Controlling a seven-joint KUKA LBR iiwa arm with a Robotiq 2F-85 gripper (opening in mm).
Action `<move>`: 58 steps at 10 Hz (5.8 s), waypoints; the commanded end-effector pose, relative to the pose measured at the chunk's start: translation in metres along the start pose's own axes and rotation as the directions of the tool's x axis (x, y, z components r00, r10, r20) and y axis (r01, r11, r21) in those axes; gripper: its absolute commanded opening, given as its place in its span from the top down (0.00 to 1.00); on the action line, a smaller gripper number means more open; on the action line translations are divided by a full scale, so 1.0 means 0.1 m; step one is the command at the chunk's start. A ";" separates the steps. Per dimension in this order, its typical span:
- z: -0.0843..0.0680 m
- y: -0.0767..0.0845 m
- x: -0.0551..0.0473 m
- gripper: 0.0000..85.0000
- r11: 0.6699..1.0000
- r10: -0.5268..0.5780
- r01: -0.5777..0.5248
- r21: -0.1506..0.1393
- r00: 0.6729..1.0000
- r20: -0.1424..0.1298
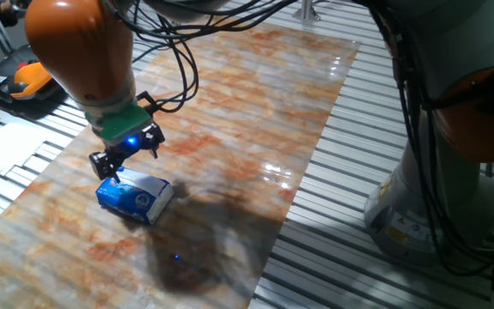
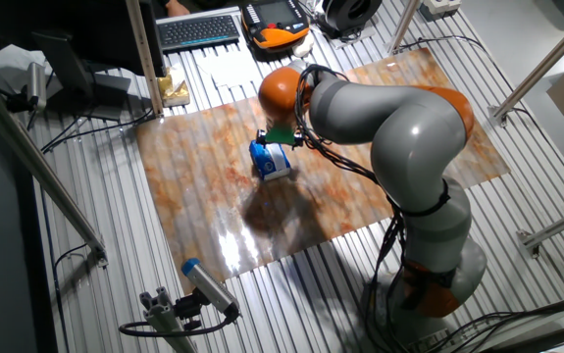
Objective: Pull out a napkin
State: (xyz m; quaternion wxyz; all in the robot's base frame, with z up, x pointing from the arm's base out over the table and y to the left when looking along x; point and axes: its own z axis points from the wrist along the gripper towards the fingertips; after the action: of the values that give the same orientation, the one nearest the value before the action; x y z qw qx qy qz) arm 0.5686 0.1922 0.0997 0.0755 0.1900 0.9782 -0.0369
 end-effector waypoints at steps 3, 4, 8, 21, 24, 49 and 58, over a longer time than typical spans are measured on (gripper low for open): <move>0.00 0.00 0.00 0.20 0.999 0.003 -0.002 -0.037 1.000 0.026; 0.00 0.00 0.00 0.20 0.999 0.003 -0.002 -0.038 0.999 0.034; 0.00 0.00 0.00 0.00 1.000 0.011 -0.011 -0.025 1.000 0.023; 0.21 0.06 -0.04 0.20 1.000 0.029 -0.029 -0.009 1.000 -0.001; 0.25 0.07 -0.05 0.20 1.000 0.024 -0.024 -0.016 1.000 -0.010; 0.30 0.09 -0.04 0.60 0.999 -0.023 0.021 -0.047 0.999 -0.041; 0.30 0.10 -0.04 0.60 0.999 -0.029 0.028 -0.042 0.999 -0.042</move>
State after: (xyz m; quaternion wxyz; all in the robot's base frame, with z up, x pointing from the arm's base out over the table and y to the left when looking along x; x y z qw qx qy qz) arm 0.5796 0.1967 0.0706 0.0583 0.1752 0.9827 -0.0139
